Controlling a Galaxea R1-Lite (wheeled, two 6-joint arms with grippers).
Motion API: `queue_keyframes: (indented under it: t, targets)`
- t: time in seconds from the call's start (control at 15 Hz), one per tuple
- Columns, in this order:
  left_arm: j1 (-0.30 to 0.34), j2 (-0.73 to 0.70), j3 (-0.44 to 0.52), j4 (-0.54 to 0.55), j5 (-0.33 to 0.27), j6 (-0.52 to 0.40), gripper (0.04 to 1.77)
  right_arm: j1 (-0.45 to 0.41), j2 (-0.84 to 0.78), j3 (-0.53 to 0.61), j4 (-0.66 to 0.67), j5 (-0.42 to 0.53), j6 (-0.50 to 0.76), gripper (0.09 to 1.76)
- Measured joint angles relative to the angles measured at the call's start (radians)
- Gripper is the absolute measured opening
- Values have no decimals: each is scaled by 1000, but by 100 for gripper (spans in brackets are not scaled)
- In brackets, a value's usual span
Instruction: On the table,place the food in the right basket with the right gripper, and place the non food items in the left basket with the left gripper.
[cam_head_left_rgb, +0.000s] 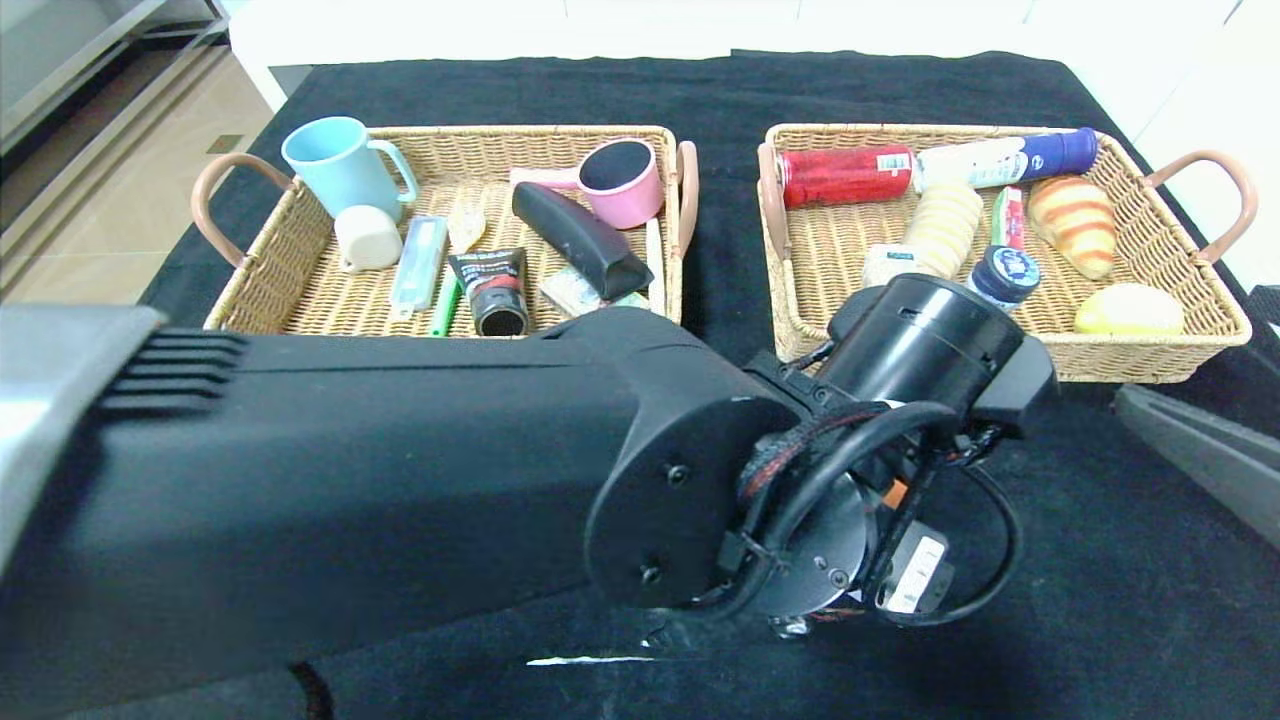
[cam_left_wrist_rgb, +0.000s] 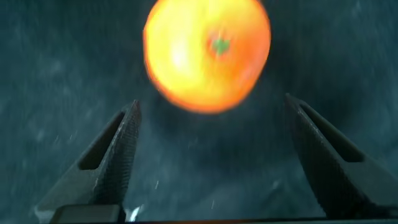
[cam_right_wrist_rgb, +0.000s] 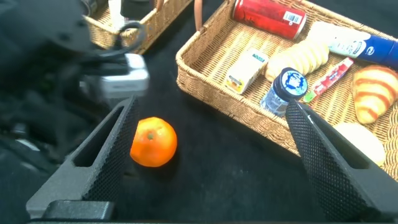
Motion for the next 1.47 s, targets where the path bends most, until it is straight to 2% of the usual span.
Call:
queue_keyframes:
  t: [0.2,0.4,0.67,0.93,1.13,1.33,1.47]
  targets:
    - [-3,-94,137,-42,-29,9,166,-6,-1,-7,3,1,3,171]
    - [11,-222,335,-141,-82,58,168,-1,17,-7,2,0,7,171]
    - [74,-402,624,-346,-166,147,169,-10,47,-10,2,-3,11,171]
    - [171,-561,892,-622,-338,274,170,-12,79,-4,1,-5,20,171]
    - [236,-643,1036,-745,-411,353,170,-19,104,-3,-6,-6,22,171]
    - [300,-691,1148,-911,-508,406,170,-23,124,-1,-8,-8,20,171]
    - [328,-714,1207,-985,-529,422,171,-21,135,1,-8,-8,21,171]
